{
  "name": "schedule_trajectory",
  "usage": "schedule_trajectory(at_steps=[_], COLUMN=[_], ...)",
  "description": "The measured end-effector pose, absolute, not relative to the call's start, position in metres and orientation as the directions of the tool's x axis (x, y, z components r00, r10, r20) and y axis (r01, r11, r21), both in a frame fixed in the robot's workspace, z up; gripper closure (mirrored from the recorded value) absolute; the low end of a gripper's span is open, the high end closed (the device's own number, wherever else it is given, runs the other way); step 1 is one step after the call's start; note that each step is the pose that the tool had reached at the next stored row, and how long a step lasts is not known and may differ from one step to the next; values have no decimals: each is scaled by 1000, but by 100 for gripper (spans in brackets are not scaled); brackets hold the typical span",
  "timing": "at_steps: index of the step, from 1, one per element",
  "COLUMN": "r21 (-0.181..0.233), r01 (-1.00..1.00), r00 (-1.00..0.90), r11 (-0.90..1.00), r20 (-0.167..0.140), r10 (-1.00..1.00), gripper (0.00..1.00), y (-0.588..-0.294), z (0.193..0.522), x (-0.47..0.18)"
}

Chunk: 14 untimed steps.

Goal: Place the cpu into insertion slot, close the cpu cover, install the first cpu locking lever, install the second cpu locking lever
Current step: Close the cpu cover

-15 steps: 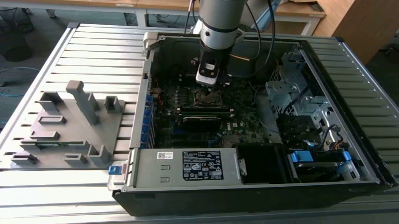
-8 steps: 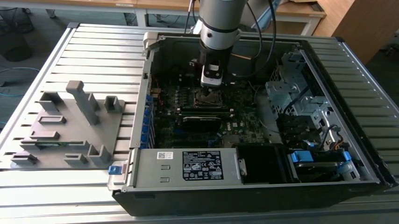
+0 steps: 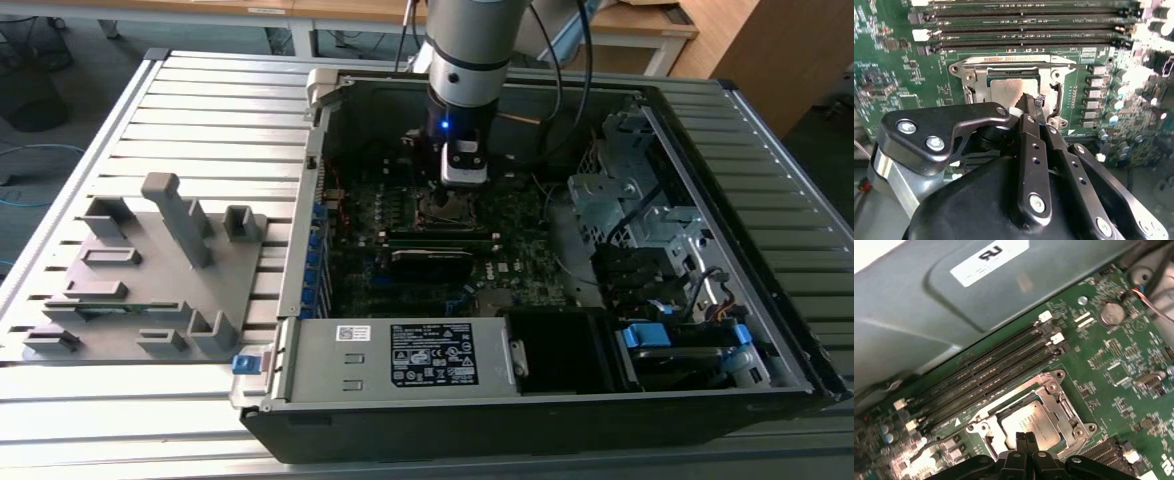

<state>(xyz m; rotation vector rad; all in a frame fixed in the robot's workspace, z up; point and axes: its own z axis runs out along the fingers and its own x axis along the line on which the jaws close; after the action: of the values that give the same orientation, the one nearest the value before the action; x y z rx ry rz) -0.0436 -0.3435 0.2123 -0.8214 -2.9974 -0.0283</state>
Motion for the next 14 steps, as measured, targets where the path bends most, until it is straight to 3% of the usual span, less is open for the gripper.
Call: schedule_trajectory(at_steps=[14], r21=[11], r01=[302], r00=[-953], r11=[953], r20=[37], r10=[301], gripper=[90], y=[-343], z=[211], x=[-44])
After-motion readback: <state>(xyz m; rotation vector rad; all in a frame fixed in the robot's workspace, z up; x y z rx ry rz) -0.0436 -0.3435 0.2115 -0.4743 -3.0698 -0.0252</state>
